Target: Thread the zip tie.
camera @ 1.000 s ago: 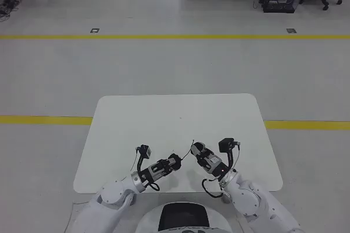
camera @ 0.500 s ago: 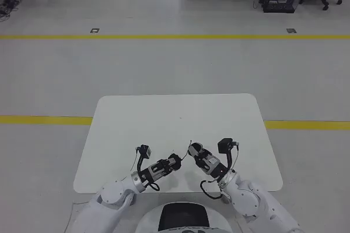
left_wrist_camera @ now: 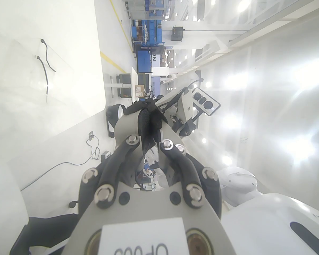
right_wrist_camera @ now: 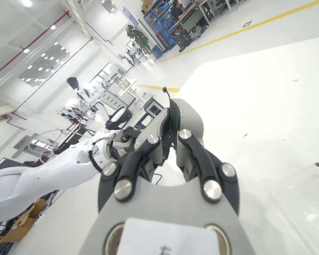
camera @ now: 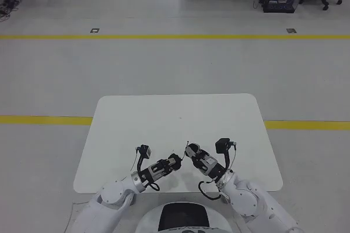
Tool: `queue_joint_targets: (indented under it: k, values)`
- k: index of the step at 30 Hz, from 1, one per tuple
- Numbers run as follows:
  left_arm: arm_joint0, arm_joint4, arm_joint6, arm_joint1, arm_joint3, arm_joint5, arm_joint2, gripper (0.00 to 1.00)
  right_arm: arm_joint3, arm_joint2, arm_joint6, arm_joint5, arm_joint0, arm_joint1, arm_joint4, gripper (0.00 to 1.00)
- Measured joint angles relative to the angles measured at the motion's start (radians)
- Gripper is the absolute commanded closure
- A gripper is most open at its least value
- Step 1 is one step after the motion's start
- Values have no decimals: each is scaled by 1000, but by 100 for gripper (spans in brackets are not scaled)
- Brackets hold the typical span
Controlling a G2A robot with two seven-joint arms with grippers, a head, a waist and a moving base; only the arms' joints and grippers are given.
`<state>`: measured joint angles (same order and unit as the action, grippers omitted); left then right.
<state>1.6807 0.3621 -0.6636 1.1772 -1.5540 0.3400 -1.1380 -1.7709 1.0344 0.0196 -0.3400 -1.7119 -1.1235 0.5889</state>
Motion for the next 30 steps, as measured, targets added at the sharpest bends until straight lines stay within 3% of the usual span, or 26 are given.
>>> queue_joint_targets:
  k: [30]
  values:
    - [0,0,0,0,0,0,0,100,30,-17,1,0,19,11,-17,100]
